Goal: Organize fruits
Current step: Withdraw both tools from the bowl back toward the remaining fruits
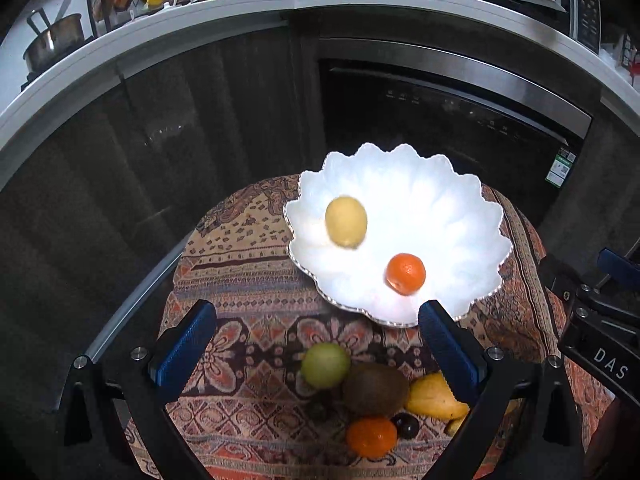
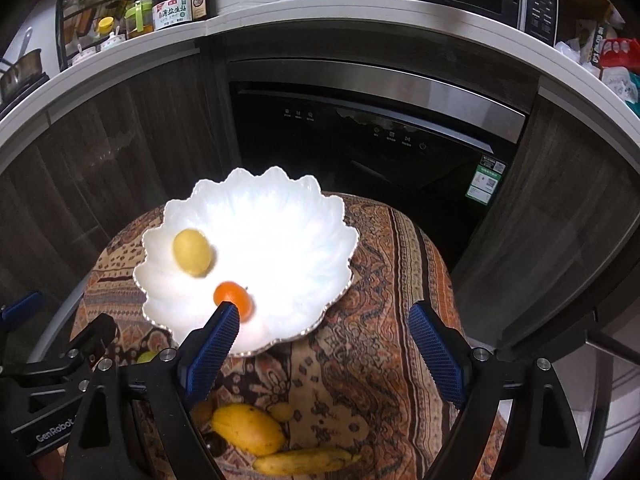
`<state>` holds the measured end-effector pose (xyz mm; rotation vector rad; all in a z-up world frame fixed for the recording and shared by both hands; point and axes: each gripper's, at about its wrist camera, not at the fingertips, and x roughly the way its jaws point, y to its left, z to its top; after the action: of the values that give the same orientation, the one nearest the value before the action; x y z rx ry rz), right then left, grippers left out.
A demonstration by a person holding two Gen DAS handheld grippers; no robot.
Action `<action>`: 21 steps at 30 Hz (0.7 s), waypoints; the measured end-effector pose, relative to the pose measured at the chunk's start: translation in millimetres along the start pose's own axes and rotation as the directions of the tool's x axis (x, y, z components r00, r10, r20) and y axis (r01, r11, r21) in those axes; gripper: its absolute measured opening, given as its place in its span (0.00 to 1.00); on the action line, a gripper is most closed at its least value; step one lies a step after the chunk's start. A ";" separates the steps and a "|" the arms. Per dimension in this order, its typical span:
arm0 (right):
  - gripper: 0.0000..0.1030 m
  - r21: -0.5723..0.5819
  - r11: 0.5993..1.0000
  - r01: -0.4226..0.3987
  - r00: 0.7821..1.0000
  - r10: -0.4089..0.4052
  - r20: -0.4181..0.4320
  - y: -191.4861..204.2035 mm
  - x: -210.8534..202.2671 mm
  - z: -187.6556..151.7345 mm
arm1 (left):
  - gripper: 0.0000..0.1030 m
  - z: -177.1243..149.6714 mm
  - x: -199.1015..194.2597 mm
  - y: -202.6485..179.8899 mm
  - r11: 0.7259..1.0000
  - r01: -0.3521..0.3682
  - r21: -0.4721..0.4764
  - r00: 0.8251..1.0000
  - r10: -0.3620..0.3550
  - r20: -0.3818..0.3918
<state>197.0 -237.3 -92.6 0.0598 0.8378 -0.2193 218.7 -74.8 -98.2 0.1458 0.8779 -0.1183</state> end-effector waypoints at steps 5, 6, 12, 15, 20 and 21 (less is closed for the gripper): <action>0.85 -0.003 1.000 0.006 1.000 -0.006 -0.005 -0.7 -5.8 -9.5 | 1.00 -11.8 -5.2 -0.9 1.000 -0.005 0.003 1.000 0.005 -0.004; 0.85 -0.004 1.000 0.006 1.000 -0.006 -0.007 -0.8 -6.7 -12.1 | 1.00 -14.8 -5.9 -1.4 1.000 -0.005 0.006 1.000 0.005 -0.007; 0.85 -0.017 1.000 0.011 1.000 -0.011 -0.018 -0.2 -9.9 -24.9 | 1.00 -29.1 -4.7 -2.7 1.000 0.001 0.010 1.000 -0.001 -0.029; 0.85 -0.021 1.000 0.013 1.000 -0.013 -0.024 -0.2 -10.4 -30.0 | 1.00 -35.3 -4.3 -3.5 1.000 0.006 0.007 0.999 -0.006 -0.040; 0.85 -0.025 1.000 0.018 0.999 -0.019 -0.036 -1.4 -10.8 -40.3 | 1.00 -46.5 -4.2 -4.7 1.000 0.016 0.011 0.998 -0.015 -0.055; 0.85 -0.024 1.000 0.018 0.999 -0.019 -0.040 -1.8 -10.7 -43.5 | 1.00 -49.2 -4.2 -5.3 1.000 0.018 0.014 0.998 -0.018 -0.057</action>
<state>157.9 -231.2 -113.7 0.0339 0.8809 -0.2260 177.9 -71.1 -126.4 0.1556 0.9356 -0.1380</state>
